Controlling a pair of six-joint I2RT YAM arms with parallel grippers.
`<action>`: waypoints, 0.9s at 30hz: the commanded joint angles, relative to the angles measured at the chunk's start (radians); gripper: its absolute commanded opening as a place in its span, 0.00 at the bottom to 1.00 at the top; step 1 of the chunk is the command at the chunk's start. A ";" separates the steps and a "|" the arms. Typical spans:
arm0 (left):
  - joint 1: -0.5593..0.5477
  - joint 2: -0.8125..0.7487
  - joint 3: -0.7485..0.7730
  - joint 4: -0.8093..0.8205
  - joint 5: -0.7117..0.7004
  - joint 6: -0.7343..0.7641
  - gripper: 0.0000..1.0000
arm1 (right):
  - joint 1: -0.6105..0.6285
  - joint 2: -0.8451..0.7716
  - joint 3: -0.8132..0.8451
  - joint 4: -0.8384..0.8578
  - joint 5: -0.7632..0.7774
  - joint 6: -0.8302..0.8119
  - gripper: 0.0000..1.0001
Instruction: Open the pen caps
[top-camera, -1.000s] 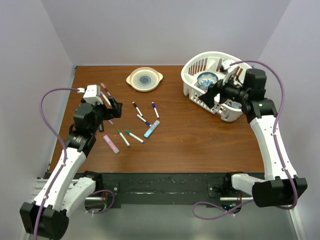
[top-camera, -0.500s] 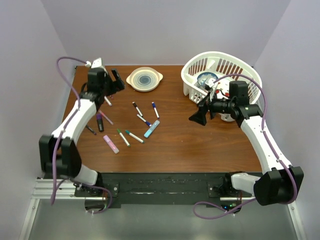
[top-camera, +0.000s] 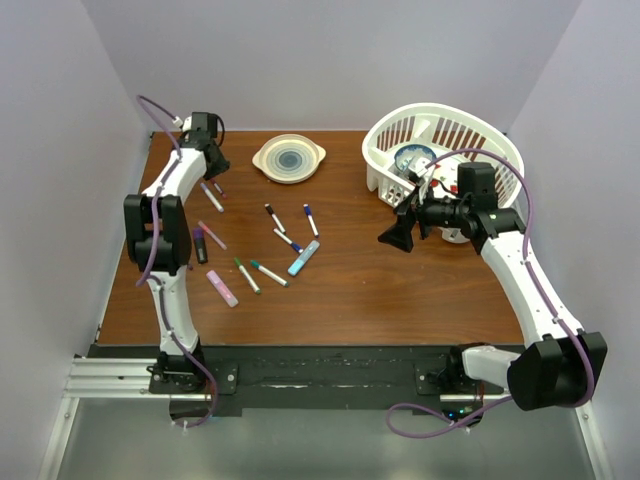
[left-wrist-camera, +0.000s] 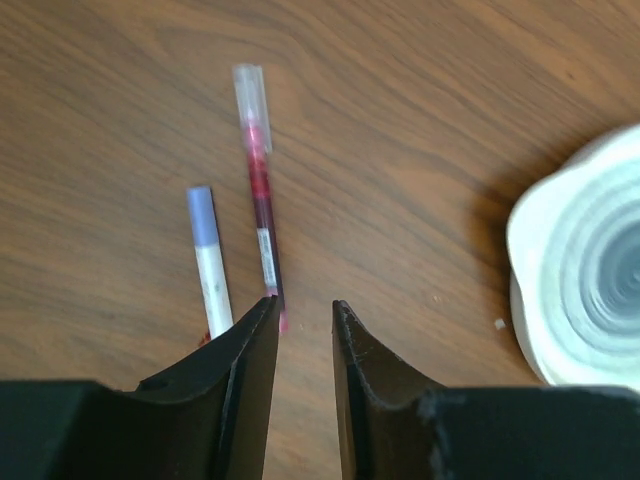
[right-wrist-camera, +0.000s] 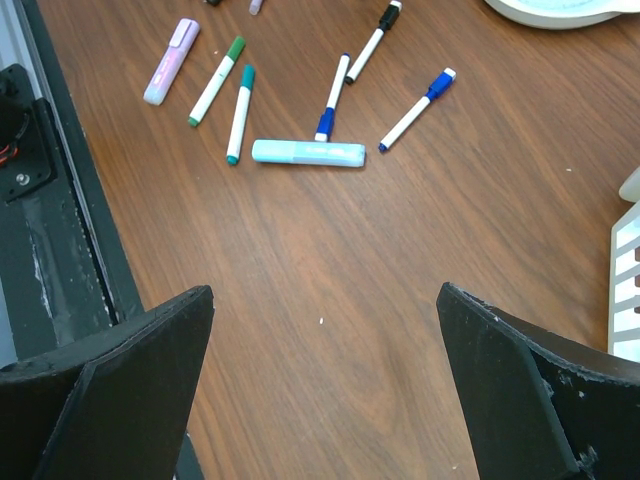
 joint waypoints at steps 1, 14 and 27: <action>0.020 0.090 0.130 -0.056 -0.035 -0.011 0.33 | 0.004 0.010 0.004 -0.004 0.002 -0.024 0.99; 0.034 0.204 0.222 -0.090 -0.047 0.006 0.35 | 0.004 0.032 0.004 -0.008 0.028 -0.033 0.99; 0.040 0.233 0.187 -0.070 -0.043 0.005 0.38 | 0.004 0.035 0.007 -0.011 0.040 -0.037 0.99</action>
